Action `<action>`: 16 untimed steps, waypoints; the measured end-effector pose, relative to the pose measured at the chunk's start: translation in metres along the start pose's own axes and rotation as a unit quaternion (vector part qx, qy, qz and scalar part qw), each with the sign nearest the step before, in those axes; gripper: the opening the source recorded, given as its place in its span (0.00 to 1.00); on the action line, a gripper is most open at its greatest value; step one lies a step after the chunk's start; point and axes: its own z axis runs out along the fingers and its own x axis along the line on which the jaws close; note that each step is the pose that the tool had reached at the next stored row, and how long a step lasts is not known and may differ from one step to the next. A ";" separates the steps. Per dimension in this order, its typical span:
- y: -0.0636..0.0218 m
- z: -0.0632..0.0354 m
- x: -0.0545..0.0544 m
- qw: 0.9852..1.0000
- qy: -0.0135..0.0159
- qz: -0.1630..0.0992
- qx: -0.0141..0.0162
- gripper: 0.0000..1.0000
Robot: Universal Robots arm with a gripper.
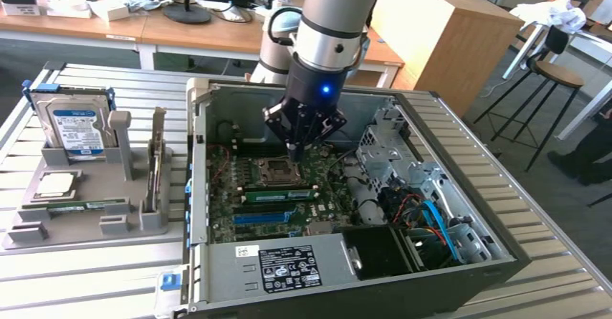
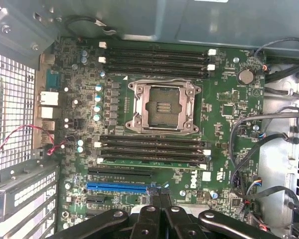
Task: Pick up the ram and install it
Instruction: 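Press down the ram until it locks into place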
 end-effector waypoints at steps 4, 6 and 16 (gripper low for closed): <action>0.0006 -0.0049 0.000 1.000 0.000 0.002 0.000 0.10; 0.0011 -0.0076 0.000 1.000 0.000 0.002 0.000 0.10; 0.0033 -0.0225 0.000 1.000 0.002 0.003 0.000 0.10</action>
